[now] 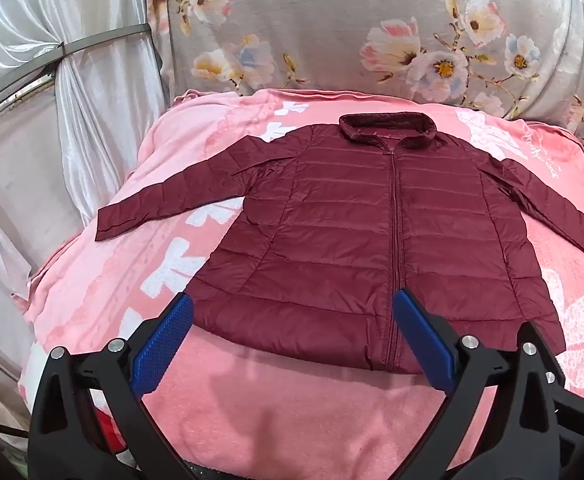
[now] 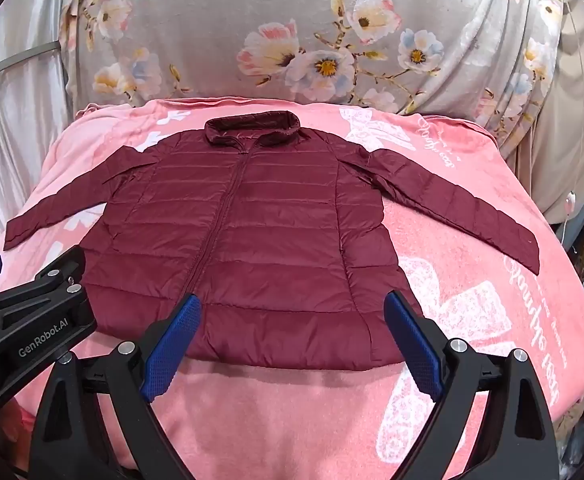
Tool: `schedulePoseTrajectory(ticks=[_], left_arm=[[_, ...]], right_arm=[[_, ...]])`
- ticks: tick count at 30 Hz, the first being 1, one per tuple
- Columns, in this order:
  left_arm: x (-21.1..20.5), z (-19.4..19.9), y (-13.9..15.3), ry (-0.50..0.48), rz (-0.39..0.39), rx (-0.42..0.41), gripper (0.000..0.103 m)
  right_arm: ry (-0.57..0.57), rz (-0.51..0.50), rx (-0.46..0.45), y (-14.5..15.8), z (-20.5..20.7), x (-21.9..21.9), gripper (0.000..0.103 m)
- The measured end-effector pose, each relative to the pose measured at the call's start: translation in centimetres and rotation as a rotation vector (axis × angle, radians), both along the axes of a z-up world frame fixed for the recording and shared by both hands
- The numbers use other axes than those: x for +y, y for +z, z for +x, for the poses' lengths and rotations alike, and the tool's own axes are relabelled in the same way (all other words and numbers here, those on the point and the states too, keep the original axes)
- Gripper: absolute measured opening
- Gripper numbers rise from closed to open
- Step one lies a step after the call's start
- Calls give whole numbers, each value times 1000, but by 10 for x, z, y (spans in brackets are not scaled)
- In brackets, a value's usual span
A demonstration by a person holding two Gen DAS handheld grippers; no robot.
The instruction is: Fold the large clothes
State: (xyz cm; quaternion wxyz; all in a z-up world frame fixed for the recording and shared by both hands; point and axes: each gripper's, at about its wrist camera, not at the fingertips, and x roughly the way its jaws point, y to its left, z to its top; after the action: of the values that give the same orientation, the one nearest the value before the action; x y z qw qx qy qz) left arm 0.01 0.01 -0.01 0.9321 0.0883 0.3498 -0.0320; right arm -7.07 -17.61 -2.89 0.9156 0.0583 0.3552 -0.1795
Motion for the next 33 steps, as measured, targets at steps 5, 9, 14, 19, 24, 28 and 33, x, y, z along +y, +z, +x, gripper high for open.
schedulePoseTrajectory(ticks=[5, 9, 14, 19, 24, 28, 33], left_arm=[[-1, -1, 1, -1, 3, -1, 97], [0, 0, 0, -2, -3, 5, 97], [0, 0, 0, -2, -5, 7, 97], [0, 0, 0, -3, -5, 7, 97], [0, 0, 0, -2, -7, 8, 97], [0, 0, 0, -2, -6, 6, 97], [0, 0, 0, -1, -5, 7, 97]], right_arm=[[-1, 0, 0, 0, 0, 0, 91], [-2, 1, -1, -1, 0, 0, 91], [1, -3, 3, -1, 1, 2, 91], [1, -2, 4, -1, 1, 3, 91], [0, -3, 5, -2, 2, 3, 91], [0, -2, 5, -4, 2, 3, 90], [2, -1, 6, -4, 2, 3, 91]])
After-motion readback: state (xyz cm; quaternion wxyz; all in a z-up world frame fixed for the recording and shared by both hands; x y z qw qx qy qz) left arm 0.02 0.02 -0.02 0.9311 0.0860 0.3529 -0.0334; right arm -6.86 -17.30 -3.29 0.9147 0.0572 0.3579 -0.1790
